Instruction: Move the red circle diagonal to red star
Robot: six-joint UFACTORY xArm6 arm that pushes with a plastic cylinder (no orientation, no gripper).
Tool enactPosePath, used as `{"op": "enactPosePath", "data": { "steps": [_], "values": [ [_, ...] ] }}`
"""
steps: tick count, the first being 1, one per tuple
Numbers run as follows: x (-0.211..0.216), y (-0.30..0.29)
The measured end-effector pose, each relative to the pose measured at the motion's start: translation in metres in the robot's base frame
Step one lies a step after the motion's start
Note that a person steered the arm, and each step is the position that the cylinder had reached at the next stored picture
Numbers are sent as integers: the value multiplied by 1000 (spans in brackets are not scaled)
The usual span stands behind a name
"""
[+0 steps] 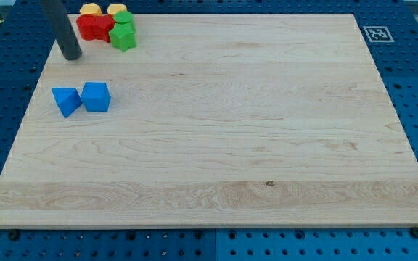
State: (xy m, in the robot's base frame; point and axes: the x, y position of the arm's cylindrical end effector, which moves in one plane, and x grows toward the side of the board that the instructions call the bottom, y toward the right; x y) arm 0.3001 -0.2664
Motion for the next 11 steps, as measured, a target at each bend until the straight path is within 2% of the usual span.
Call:
{"op": "enactPosePath", "data": {
  "steps": [2,4,6,11],
  "values": [
    [-60,-13],
    [-97,-9],
    [-88,28],
    [-33,26]
  ]
}}
